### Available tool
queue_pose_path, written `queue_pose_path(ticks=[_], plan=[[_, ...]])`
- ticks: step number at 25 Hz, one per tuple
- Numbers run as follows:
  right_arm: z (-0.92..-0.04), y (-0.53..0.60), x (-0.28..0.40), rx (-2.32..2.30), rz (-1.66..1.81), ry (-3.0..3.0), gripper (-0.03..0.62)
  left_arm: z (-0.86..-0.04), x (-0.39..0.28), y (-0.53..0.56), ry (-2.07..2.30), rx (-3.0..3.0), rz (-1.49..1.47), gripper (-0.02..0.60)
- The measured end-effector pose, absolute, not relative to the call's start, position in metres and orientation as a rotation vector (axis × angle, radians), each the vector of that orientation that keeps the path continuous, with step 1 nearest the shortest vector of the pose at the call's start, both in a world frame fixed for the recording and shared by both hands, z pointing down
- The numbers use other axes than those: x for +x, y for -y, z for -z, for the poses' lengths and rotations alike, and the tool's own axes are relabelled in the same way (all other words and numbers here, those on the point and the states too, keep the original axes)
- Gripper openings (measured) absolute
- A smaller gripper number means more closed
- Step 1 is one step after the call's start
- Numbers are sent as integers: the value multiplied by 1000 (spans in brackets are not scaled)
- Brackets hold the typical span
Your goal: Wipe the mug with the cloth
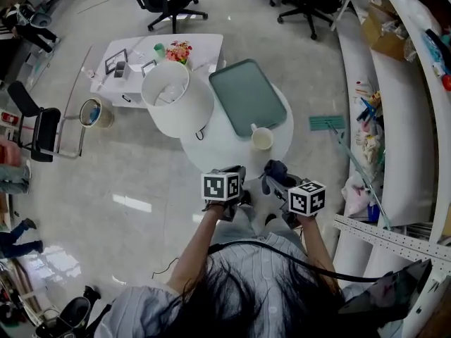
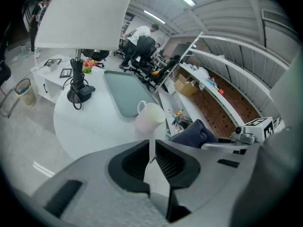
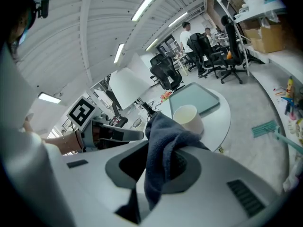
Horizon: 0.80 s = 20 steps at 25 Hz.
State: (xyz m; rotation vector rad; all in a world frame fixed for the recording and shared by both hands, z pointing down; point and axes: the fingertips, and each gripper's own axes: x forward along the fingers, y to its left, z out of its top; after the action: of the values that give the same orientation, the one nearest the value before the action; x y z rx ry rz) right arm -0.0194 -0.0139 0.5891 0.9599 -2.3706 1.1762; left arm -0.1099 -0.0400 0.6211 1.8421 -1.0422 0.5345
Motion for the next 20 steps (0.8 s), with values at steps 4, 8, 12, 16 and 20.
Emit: queue_pose_path(ticks=[4, 8, 12, 16, 20], plan=[[-586, 3, -17, 926, -1162, 2385, 80, -616, -106, 29, 1059, 1860, -553, 52], [-583, -13, -6, 892, -1153, 2403, 80, -608, -84, 14, 1063, 1878, -541, 52], [-579, -32, 10, 856, -1142, 2425, 80, -598, -57, -8, 1068, 1912, -548, 52], [-576, -52, 21, 822, -1114, 2453, 80, -596, -40, -35, 1084, 1936, -565, 52], [-574, -77, 29, 779, -1106, 2471, 80, -594, -31, -69, 1113, 1922, -562, 52]])
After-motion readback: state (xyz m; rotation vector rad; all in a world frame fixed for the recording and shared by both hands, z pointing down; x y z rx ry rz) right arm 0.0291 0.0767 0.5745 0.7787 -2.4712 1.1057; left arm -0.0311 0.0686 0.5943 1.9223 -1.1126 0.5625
